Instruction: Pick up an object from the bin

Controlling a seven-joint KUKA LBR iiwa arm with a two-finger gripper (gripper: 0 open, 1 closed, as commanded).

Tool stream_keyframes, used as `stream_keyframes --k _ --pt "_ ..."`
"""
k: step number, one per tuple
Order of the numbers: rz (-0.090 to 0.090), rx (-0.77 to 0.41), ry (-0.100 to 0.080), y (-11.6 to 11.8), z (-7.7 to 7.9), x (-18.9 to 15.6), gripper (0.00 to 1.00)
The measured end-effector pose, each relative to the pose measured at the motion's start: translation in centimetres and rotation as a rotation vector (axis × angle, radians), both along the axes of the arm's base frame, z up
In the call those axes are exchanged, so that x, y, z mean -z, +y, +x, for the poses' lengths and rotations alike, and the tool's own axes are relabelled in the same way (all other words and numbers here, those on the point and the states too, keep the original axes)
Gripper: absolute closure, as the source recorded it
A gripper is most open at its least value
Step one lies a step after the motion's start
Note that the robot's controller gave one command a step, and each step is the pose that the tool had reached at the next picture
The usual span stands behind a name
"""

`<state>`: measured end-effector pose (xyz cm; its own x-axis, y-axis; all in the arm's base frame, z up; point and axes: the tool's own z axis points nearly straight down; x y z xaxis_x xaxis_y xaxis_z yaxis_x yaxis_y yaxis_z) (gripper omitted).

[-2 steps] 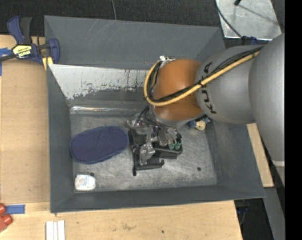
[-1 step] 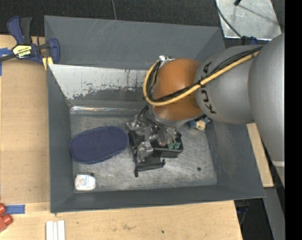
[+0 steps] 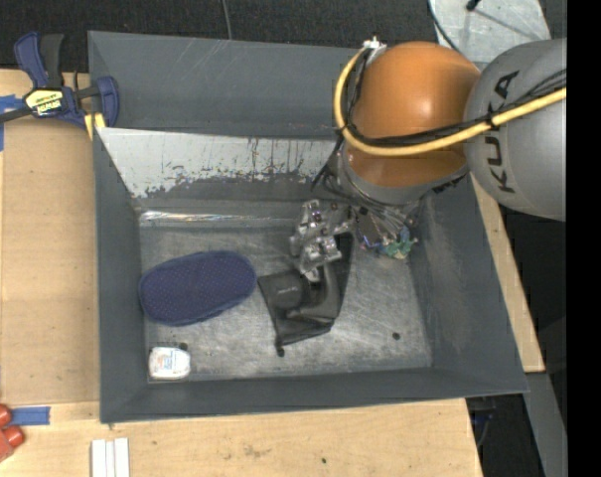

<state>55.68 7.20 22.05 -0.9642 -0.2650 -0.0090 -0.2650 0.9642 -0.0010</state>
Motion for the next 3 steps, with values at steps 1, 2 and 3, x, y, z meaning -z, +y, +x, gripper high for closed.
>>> stream_keyframes --k 1,2,3 --pt "-0.001 0.001 0.006 0.0 -0.1 0.4 0.00" --pt "0.001 -0.027 0.009 6.7 -0.8 12.3 0.00" --pt "0.002 -0.024 0.001 6.6 -0.6 11.8 1.00"
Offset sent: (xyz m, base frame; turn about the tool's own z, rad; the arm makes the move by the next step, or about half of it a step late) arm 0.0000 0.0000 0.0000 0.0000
